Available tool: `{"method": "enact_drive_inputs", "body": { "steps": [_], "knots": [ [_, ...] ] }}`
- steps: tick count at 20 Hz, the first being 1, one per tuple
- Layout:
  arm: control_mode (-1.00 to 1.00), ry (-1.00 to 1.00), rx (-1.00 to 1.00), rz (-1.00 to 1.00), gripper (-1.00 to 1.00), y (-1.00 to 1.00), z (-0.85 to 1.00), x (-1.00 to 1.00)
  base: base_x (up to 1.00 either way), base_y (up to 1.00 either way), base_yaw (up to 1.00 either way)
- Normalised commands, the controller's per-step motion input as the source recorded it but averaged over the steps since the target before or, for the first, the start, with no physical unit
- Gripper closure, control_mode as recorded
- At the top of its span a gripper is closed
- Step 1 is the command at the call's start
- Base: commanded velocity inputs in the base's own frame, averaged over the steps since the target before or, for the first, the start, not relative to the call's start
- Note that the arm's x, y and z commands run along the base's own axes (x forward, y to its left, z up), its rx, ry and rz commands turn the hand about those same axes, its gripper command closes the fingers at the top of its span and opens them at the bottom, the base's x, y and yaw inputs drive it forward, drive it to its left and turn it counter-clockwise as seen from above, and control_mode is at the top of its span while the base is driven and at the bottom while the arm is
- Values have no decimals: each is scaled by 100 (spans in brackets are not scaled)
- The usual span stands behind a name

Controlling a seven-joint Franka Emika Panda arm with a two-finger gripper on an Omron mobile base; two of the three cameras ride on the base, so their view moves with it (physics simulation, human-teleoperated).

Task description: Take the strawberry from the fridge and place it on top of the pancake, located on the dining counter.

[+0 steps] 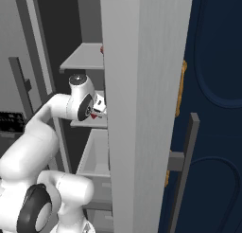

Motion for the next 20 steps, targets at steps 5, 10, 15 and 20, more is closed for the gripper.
{"method": "enact_drive_inputs", "body": {
  "steps": [5,10,15,20],
  "knots": [
    [-100,0,1,6,100,0,79,-100,0,0,0],
    [-100,0,0,6,100,0,53,-100,0,0,0],
    [-100,1,0,5,100,2,35,-100,0,0,0],
    [-100,1,-10,0,100,41,9,-100,0,0,0]
  ]
}}
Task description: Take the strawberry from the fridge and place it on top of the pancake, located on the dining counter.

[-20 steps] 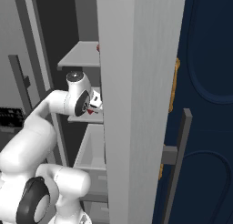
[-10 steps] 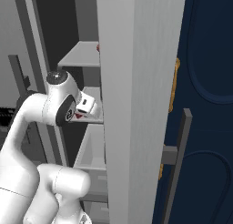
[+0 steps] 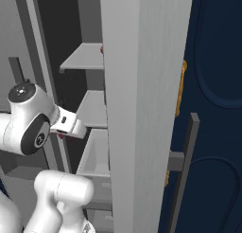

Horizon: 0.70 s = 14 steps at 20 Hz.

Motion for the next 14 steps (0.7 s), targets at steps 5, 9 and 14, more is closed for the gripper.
{"method": "enact_drive_inputs", "body": {
  "steps": [5,9,14],
  "knots": [
    [-100,0,-2,0,100,4,14,-95,0,0,0],
    [-100,2,0,3,100,-13,-3,-34,0,0,0],
    [-100,0,0,0,100,0,0,0,0,0,0]
  ]
}}
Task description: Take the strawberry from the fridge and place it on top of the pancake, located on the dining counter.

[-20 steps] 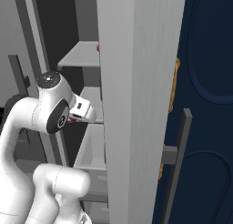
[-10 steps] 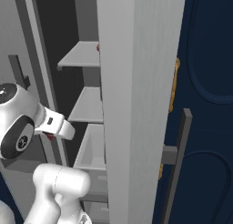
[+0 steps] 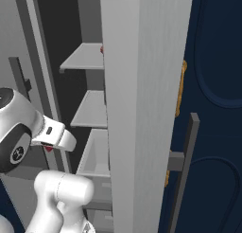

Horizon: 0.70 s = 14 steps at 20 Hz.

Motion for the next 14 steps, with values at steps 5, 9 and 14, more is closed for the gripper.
{"method": "enact_drive_inputs", "body": {
  "steps": [5,9,14],
  "knots": [
    [-100,-1,0,0,100,1,0,-18,0,0,0],
    [100,-1,0,0,100,2,0,-19,-75,0,0],
    [100,0,0,0,100,0,0,0,-100,6,1]
  ]
}}
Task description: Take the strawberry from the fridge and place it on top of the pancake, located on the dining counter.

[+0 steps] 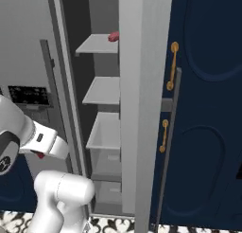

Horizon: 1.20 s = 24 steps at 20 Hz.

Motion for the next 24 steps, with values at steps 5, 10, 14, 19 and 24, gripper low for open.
{"method": "enact_drive_inputs", "body": {
  "steps": [5,10,14,19,24],
  "knots": [
    [100,0,0,0,100,0,0,0,-100,42,29],
    [100,0,0,0,100,0,0,0,-96,56,67],
    [100,0,0,0,100,0,0,0,-70,19,84],
    [100,0,0,0,100,0,0,0,-46,20,90],
    [100,0,0,0,100,0,0,0,-46,38,91]
  ]
}}
